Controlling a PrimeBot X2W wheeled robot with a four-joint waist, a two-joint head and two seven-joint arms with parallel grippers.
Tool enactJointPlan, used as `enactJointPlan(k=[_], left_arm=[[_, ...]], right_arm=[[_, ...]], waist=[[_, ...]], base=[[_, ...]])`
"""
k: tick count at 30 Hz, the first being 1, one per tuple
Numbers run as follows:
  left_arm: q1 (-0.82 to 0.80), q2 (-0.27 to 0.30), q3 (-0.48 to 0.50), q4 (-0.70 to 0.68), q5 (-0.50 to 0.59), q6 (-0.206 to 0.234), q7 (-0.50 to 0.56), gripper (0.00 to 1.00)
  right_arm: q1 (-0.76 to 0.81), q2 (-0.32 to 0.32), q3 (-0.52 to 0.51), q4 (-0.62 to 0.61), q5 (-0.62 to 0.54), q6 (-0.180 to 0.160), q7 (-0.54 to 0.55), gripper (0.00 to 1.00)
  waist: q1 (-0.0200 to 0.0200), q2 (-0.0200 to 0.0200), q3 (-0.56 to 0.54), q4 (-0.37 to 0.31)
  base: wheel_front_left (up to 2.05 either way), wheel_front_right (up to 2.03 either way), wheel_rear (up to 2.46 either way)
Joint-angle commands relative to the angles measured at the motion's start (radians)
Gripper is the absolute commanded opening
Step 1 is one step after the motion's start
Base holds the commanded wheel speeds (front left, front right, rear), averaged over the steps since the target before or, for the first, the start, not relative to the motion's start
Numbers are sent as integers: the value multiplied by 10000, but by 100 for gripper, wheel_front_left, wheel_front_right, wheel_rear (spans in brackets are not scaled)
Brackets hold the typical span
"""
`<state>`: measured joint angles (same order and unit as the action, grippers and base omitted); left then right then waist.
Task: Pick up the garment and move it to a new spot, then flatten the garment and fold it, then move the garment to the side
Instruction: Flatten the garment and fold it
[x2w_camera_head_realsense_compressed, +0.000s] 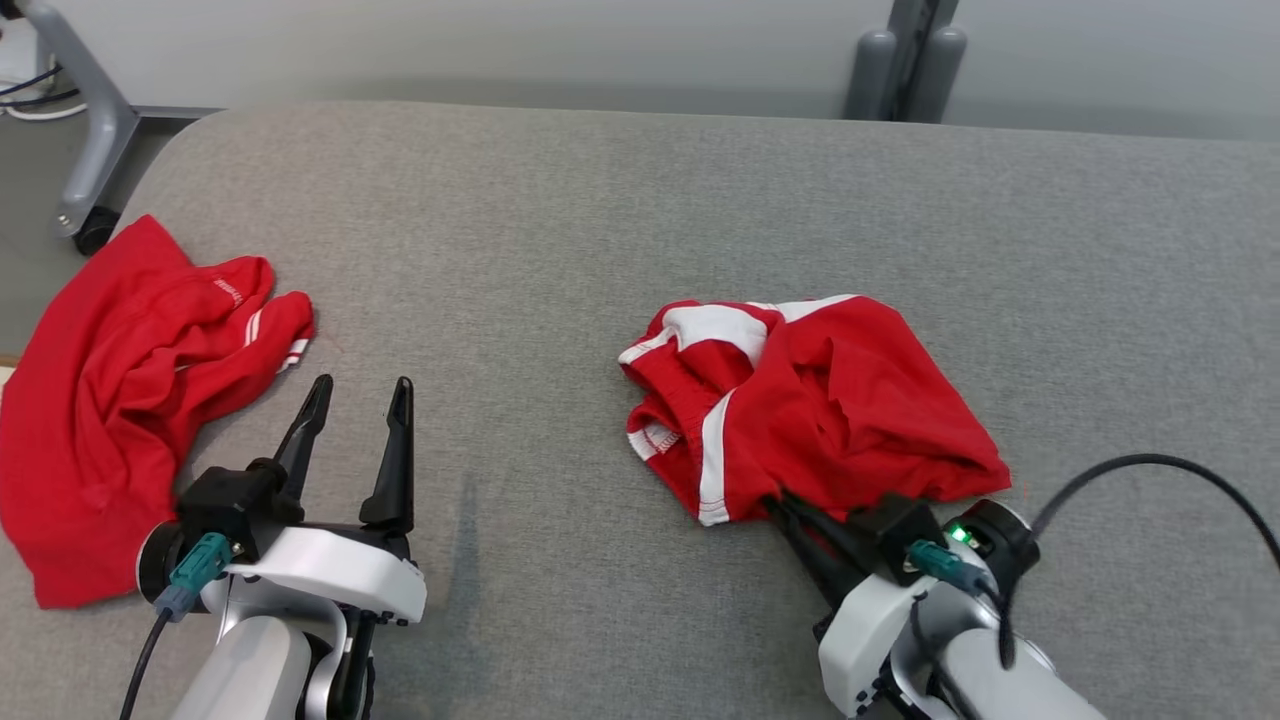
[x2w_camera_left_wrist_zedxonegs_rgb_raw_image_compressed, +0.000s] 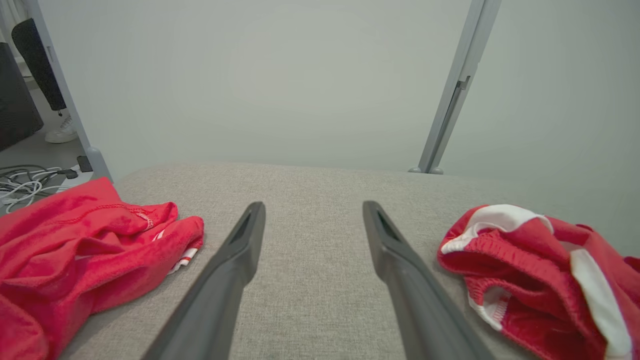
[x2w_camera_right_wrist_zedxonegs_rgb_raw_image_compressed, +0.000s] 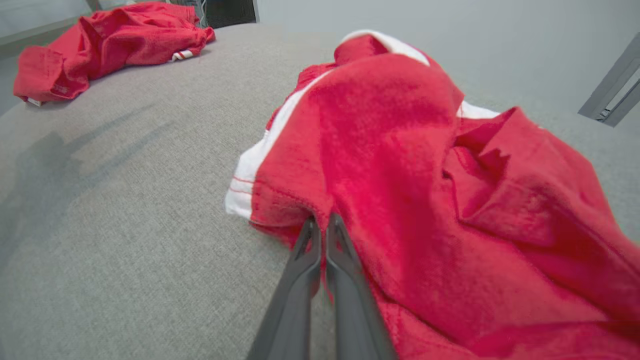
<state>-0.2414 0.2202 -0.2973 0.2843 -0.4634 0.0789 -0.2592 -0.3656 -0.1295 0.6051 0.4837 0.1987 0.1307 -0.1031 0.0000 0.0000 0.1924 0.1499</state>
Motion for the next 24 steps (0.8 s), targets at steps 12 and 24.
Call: enactJointPlan(k=[12,24], left_arm=[[-116,112,192,-22,135,-57,-58,100],[-259,146,173,-81,180,-37,-63,100]], right_arm=[[1299,-227,-3255,-2377,-371,2,168,0],[1901,215,-6223,-2244,-424,2,572,0]], waist=[[0,0,-12,-744],[0,0,188,-789]], base=[[0,0,0],[0,0,0]])
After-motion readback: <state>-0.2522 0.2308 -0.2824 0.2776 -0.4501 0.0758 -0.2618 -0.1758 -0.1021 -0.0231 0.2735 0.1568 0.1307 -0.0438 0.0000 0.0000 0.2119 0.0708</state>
